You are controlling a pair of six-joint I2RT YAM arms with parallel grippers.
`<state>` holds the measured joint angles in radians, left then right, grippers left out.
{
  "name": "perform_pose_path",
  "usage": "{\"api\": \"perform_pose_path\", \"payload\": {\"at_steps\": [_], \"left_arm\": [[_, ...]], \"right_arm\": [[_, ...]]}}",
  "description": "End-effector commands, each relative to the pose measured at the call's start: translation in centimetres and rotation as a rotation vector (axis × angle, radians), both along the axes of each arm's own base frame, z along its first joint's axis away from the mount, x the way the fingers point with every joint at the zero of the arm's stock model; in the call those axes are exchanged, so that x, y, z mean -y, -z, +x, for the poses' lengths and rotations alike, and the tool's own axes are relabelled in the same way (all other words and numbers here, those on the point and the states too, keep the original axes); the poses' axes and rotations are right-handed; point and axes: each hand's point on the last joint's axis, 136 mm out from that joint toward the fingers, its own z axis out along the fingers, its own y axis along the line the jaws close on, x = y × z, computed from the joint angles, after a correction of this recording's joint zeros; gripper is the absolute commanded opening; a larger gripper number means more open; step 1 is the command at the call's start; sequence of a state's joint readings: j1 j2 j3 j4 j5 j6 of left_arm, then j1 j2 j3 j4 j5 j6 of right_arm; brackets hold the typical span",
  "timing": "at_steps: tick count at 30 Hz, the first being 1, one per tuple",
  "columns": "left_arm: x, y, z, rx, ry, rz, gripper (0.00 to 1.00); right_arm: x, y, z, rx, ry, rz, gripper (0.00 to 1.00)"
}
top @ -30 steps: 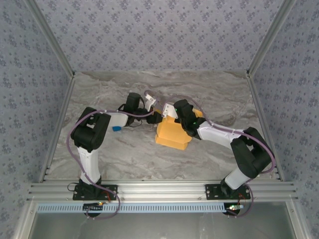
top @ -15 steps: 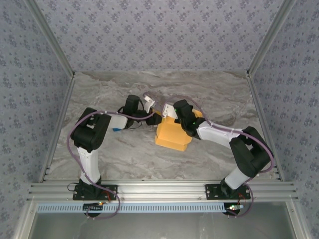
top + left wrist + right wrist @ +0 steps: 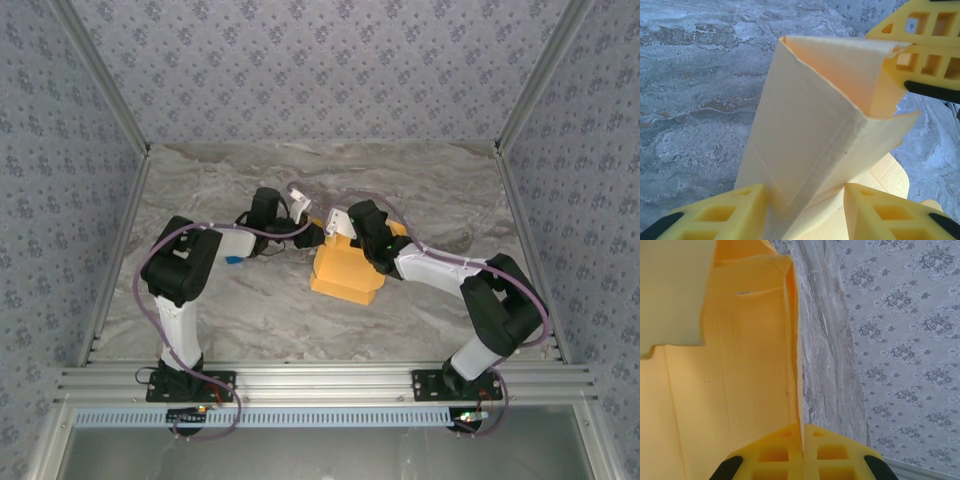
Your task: Fold the paper box
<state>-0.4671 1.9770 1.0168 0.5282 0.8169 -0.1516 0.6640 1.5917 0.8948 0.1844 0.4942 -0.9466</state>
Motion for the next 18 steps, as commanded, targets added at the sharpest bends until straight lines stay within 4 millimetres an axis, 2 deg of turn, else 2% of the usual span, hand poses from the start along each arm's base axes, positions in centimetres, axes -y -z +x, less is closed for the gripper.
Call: {"api": "perform_pose_path", "payload": {"at_steps": [1,6,18], "left_arm": [[0.6,-2.1,0.7,0.072,-0.01,-0.026,0.44],[0.2,-1.2,1.1,0.094,-0.049,0.006,0.45],[-0.4,-0.2,1.3,0.134,-0.088,0.014,0.45]], "right_arm": [[-0.7,-0.8,0.3,0.03,0.009,0.0,0.0],[-1.6,-0.8,-0.1,0.071,-0.001,-0.038,0.0],[-2.4,1.5,-0.8,0.133,-0.05,-0.151,0.0]]}}
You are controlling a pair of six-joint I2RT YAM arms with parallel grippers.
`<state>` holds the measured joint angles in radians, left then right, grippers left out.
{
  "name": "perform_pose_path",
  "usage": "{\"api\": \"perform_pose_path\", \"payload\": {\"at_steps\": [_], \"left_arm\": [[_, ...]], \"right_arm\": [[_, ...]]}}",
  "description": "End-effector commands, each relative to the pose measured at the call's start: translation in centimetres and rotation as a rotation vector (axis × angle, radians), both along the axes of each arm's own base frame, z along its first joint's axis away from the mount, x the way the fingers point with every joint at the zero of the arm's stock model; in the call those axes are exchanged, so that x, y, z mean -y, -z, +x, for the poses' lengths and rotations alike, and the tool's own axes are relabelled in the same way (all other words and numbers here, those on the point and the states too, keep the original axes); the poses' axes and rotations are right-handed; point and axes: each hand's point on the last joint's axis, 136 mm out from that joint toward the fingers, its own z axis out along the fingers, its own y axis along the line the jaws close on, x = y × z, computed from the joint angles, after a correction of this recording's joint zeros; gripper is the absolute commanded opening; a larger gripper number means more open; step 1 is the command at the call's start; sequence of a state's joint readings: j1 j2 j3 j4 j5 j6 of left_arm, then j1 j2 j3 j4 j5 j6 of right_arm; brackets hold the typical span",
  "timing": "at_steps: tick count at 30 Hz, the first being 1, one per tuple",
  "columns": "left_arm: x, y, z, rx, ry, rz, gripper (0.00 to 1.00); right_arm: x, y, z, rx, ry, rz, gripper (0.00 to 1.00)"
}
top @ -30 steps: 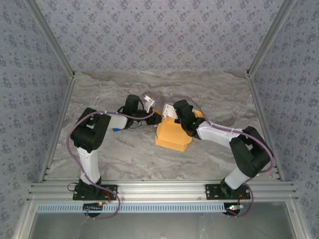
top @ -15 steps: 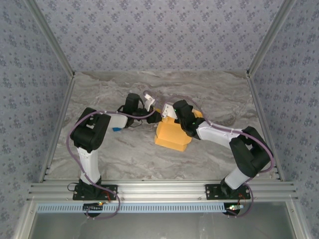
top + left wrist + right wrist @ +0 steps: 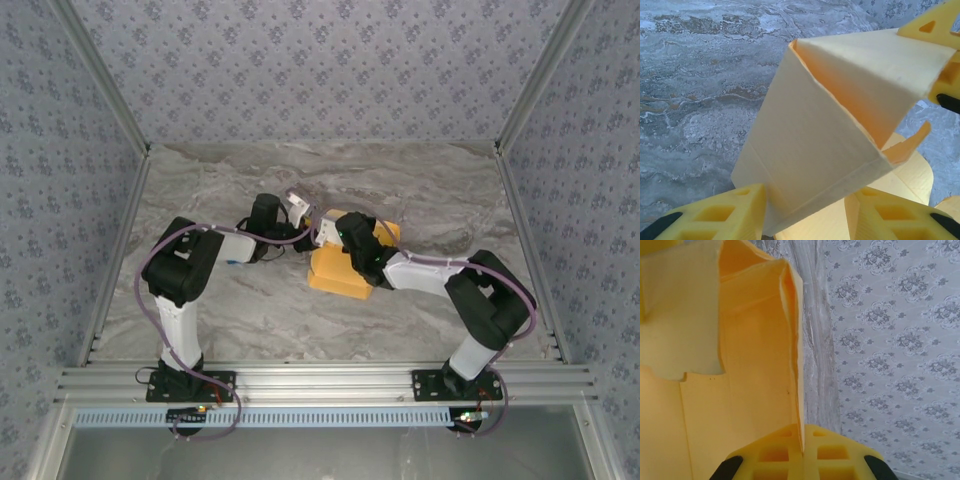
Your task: Fold the paper box
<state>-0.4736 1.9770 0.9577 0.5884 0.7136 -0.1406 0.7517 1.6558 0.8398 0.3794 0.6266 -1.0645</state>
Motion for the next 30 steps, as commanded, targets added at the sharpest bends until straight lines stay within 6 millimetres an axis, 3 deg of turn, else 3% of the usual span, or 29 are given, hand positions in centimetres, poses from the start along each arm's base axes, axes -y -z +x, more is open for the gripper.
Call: {"api": "perform_pose_path", "payload": {"at_steps": [1,17,30], "left_arm": [[0.4,-1.9,0.9,0.108,-0.008,-0.031,0.45],[-0.5,-1.3,2.3,0.126,-0.128,-0.024,0.49],[0.1,-0.1,3.9,0.094,-0.221,0.069,0.53]], "right_arm": [[-0.4,0.9,-0.2,0.03,-0.024,-0.049,0.0],[-0.7,1.5,-0.4,0.035,-0.068,-0.054,0.0],[-0.4,1.1,-0.3,-0.034,-0.083,0.023,0.0]]}}
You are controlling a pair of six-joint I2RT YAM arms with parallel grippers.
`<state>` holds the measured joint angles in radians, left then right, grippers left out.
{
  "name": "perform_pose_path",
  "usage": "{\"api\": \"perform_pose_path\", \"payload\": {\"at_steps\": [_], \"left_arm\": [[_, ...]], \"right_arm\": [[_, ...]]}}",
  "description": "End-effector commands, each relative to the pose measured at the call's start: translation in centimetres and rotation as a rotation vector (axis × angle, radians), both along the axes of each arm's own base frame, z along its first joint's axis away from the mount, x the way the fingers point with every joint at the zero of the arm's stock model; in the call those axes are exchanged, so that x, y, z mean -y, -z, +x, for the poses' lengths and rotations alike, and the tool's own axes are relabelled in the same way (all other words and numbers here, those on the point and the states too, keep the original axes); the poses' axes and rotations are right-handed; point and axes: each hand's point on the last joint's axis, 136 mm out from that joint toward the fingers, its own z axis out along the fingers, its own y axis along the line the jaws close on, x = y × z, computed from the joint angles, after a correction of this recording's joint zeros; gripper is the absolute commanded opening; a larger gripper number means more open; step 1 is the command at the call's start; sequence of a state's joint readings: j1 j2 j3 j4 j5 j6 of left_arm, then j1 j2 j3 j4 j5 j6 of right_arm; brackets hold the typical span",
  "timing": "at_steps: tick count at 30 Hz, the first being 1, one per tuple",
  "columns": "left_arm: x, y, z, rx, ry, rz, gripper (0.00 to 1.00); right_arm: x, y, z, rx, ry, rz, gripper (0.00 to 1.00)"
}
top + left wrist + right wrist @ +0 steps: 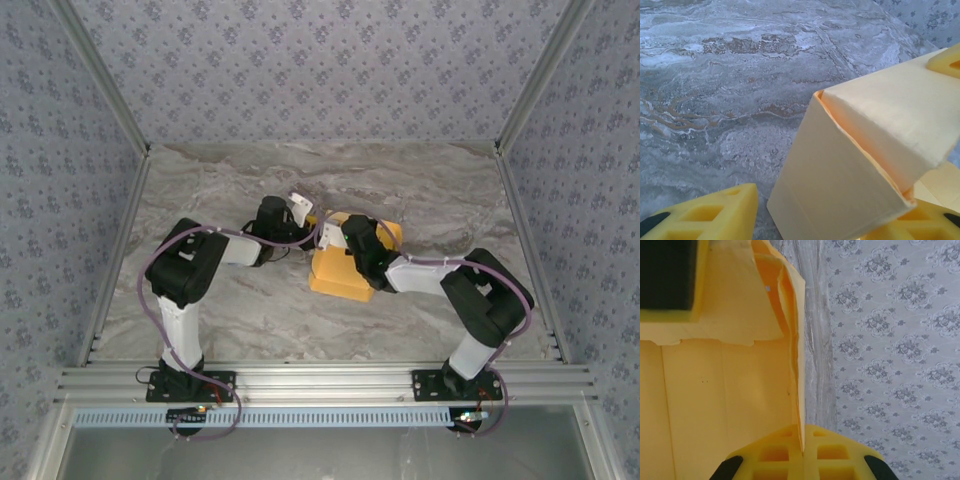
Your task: Fold the paper box
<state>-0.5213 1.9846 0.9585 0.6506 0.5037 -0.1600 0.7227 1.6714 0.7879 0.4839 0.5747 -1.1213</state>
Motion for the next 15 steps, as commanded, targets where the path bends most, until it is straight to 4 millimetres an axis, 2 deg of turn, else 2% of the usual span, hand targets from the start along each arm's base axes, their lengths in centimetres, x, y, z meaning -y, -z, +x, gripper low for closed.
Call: {"api": "perform_pose_path", "payload": {"at_steps": [1,7,15], "left_arm": [[-0.3,-0.3,1.9,0.016,-0.085,0.013,0.52],[0.0,-0.3,2.5,0.011,-0.128,0.02,0.5],[-1.7,0.1,4.1,-0.001,-0.299,0.039,0.48]], "right_arm": [[-0.8,0.2,-0.6,-0.053,-0.044,0.031,0.0],[-1.0,0.0,-0.6,-0.068,-0.048,0.052,0.0],[-1.2,-0.5,-0.6,-0.077,-0.051,0.078,0.0]]}}
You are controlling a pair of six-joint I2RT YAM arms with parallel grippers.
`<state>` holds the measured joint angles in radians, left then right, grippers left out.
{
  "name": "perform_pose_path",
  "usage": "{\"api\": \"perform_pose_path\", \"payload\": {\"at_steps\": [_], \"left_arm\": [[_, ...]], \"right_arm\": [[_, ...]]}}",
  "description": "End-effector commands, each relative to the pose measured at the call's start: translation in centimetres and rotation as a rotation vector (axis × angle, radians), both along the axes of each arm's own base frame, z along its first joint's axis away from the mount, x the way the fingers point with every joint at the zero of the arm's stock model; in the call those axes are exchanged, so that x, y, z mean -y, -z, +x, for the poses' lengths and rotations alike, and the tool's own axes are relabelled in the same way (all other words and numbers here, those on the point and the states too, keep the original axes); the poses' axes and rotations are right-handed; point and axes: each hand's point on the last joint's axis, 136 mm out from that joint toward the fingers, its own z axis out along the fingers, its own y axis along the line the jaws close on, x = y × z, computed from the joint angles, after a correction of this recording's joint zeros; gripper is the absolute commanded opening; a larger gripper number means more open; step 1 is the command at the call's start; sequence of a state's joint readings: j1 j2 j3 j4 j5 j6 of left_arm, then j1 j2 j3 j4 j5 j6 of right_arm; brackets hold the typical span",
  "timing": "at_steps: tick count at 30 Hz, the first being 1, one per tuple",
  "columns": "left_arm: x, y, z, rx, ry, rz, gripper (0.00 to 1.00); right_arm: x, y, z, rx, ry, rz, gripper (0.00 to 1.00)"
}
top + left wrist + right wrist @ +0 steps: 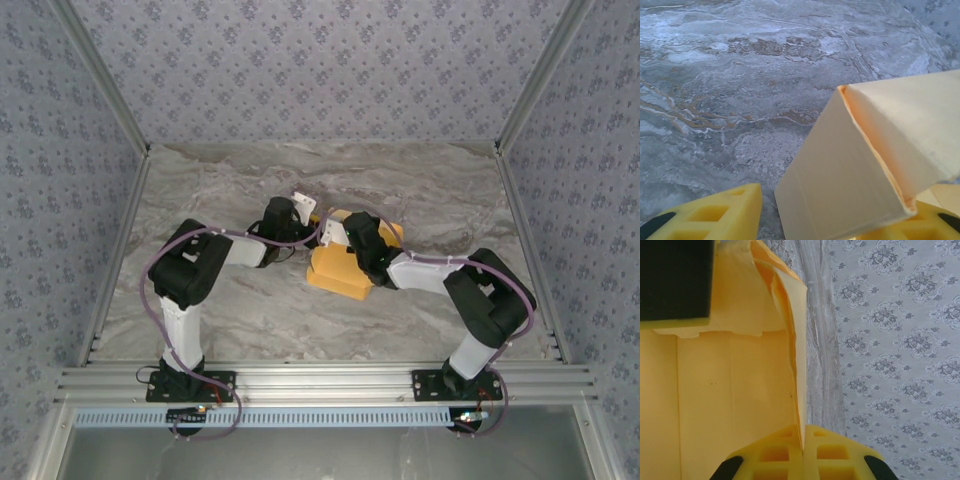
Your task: Fold the paper box
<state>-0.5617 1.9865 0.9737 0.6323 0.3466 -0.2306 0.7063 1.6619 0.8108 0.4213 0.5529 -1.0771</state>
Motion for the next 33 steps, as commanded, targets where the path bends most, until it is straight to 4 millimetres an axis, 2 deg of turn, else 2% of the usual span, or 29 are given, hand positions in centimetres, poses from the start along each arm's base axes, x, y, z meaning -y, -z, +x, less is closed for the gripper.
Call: {"api": "perform_pose_path", "payload": {"at_steps": [1,7,19,28,33], "left_arm": [[-1.8,-0.4,3.1,0.023,-0.176,0.012,0.47],[-2.1,-0.6,3.5,0.022,-0.245,0.002,0.45],[-0.2,-1.5,2.9,0.062,-0.173,-0.027,0.47],[-2.8,-1.1,4.0,0.028,-0.373,-0.045,0.43],[-1.3,-1.8,3.4,0.041,-0.292,-0.103,0.43]], "right_arm": [[-1.6,-0.5,-0.9,-0.043,-0.067,0.053,0.0],[-1.7,-0.6,-0.9,-0.056,-0.064,0.068,0.0],[-1.7,-1.2,-0.6,-0.069,-0.053,0.1,0.0],[-1.7,-1.4,-1.0,-0.109,-0.058,0.155,0.0],[-1.4,-1.4,-0.5,-0.099,-0.032,0.156,0.0]]}}
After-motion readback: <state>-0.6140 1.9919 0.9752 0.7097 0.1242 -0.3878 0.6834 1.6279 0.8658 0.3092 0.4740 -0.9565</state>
